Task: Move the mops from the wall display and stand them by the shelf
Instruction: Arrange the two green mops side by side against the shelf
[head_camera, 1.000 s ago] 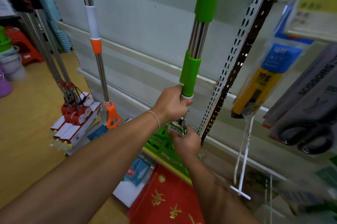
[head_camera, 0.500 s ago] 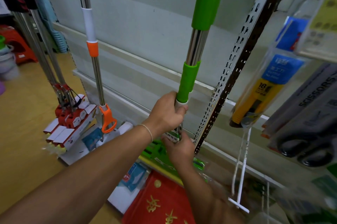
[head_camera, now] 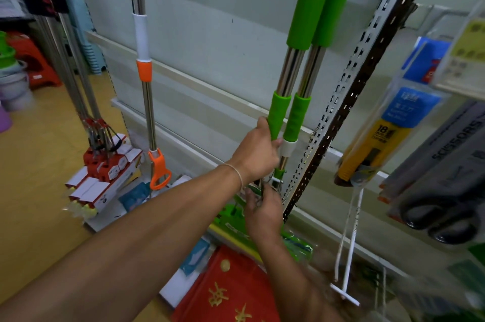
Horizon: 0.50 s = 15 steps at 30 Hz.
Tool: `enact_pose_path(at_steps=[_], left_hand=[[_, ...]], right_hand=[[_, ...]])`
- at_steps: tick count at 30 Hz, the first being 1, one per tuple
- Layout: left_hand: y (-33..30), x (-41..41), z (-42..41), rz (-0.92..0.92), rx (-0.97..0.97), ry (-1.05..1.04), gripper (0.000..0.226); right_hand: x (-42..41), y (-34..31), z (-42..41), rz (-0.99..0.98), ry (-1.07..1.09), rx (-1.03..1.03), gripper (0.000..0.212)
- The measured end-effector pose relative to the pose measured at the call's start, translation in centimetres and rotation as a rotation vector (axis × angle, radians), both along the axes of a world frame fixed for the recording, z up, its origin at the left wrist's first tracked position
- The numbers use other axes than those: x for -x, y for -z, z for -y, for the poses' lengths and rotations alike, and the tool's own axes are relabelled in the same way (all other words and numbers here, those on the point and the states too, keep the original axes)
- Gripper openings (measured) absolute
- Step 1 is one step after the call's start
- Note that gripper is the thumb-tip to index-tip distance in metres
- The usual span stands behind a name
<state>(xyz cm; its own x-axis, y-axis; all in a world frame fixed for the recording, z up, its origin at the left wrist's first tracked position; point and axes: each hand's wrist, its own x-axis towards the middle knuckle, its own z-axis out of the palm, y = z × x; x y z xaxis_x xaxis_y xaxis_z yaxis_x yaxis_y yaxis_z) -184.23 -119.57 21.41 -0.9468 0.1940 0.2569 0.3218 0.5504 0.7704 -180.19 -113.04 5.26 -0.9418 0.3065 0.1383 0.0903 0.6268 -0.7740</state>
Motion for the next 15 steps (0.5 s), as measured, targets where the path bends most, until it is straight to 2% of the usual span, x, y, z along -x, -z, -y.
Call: enact_pose_path(at_steps=[15], left_hand=[[0.0,2.7,-2.5,0.054,0.023,-0.008,0.030]], right_hand=[[3.6,1.5,-2.1,-0.059,0.111,0.020,0.035]])
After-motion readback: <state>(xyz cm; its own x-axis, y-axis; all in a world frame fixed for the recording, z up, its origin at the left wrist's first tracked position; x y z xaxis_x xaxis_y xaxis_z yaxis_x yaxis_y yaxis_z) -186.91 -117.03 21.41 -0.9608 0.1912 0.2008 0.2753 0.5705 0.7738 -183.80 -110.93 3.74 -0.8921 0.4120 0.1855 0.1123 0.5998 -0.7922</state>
